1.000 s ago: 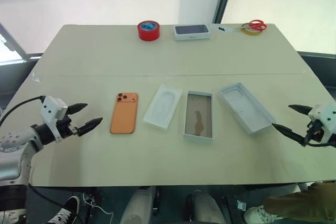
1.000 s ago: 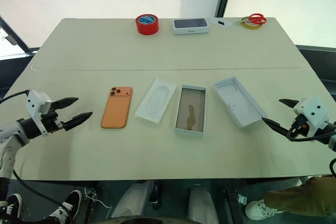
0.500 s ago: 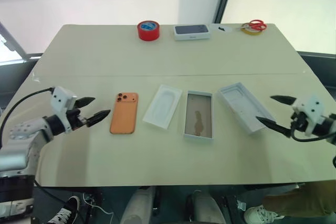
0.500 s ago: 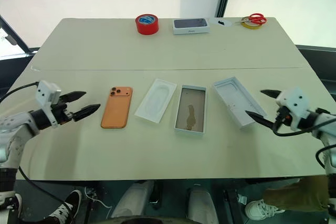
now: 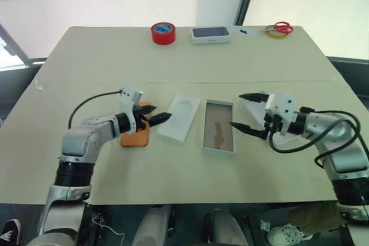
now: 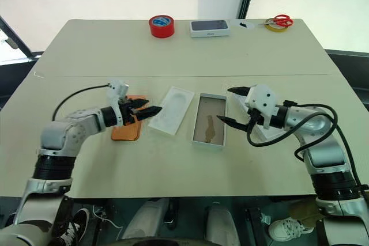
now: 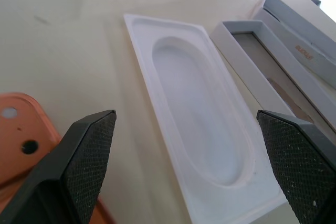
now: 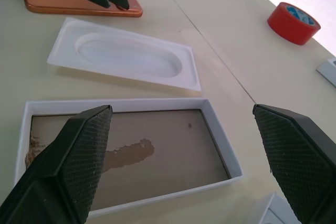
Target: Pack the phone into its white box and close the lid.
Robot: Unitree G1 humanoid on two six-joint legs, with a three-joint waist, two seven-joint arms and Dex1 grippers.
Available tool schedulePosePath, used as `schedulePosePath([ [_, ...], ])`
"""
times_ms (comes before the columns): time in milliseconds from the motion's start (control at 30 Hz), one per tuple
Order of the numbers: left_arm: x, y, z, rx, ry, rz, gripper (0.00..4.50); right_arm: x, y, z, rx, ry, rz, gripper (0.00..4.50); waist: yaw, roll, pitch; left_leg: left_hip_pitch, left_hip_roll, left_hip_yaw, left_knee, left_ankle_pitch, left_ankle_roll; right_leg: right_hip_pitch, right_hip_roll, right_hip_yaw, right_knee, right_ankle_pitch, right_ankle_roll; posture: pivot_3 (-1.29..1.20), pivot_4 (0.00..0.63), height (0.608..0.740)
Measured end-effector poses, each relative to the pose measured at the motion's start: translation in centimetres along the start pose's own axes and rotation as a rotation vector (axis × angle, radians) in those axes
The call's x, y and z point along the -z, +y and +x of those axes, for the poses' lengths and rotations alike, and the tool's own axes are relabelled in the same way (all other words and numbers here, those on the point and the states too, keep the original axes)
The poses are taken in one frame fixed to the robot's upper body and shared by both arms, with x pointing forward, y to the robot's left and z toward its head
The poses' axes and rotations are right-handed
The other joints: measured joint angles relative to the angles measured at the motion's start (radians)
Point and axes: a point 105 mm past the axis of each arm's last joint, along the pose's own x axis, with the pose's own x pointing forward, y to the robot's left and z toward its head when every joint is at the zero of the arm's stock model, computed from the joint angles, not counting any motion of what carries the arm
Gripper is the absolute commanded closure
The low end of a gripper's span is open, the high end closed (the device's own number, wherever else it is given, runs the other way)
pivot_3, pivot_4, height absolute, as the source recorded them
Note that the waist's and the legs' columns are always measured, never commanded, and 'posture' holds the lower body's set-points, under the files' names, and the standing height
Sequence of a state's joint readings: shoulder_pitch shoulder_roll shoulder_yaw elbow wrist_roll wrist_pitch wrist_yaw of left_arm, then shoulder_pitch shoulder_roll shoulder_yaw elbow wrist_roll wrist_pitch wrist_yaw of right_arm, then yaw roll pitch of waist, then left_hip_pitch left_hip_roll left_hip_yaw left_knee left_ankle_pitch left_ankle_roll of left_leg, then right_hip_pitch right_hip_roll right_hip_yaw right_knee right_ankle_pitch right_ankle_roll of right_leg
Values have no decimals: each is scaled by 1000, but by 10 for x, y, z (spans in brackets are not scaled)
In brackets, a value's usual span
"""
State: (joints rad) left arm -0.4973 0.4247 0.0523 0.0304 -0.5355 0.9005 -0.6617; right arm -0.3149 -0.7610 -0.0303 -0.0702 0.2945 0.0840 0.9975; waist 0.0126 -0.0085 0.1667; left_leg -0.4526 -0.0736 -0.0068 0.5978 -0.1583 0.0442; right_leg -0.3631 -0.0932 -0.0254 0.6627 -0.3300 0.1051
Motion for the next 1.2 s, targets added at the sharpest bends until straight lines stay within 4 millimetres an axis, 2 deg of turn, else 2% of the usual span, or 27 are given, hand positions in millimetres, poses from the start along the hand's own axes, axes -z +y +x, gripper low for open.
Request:
schedulePosePath([
  [133, 9, -6, 16, -26, 37, -30, 0, -2, 2, 4, 4, -9, 7, 14, 0, 0, 0, 0, 0, 0, 0, 0, 0, 4, 0, 0, 0, 0, 0, 0, 150, 738],
  [467, 12, -25, 24, 92, 47, -198, 0, -4, 5, 5, 7, -5, 10, 14, 2, 0, 0, 1, 0, 0, 1, 0, -1, 4, 0, 0, 0, 0, 0, 0, 150, 738],
  [600, 11, -22, 24, 92, 29, -276, 0, -4, 4, 5, 12, -5, 9, 14, 0, -1, 0, 1, 0, 0, 1, 0, 0, 5, 0, 0, 0, 0, 0, 0, 150, 738],
  [633, 11, -22, 23, 87, 31, -281, 505, -4, 4, 5, 14, -5, 9, 0, 0, -1, 0, 1, 0, 0, 1, 0, 0, 5, 0, 0, 0, 0, 0, 0, 150, 738],
  [667, 12, -20, 23, 79, 35, -286, 779, -4, 4, 5, 15, -5, 9, 0, 0, -1, 0, 1, 0, 0, 1, 0, 0, 5, 0, 0, 0, 0, 0, 0, 150, 738],
  [800, 19, -14, 22, 48, 60, -333, 2728, -4, 4, 5, 15, -5, 9, 0, 0, -1, 0, 2, 0, 0, 0, 0, -1, 5, 0, 0, 0, 0, 0, 0, 150, 738],
  [1033, 22, -14, 23, 51, 71, -365, 2728, -7, 5, 5, 13, -8, 4, 0, 2, -1, 0, 4, 0, 0, 0, -1, -2, 5, 0, 0, -1, 0, 0, 0, 150, 738],
  [1133, 24, -14, 23, 44, 76, -370, 3640, -7, 5, 5, 13, -8, 4, 0, 2, -1, 0, 4, 0, 0, 0, -1, -3, 5, 0, 0, -1, 0, 0, 0, 150, 738],
  [1200, 22, -15, 24, 55, 70, -372, 4483, -5, 6, 5, 12, -5, 8, 0, 2, 0, 0, 5, 0, 0, 0, -1, -3, 5, 0, 0, -1, 0, 0, 0, 150, 738],
])
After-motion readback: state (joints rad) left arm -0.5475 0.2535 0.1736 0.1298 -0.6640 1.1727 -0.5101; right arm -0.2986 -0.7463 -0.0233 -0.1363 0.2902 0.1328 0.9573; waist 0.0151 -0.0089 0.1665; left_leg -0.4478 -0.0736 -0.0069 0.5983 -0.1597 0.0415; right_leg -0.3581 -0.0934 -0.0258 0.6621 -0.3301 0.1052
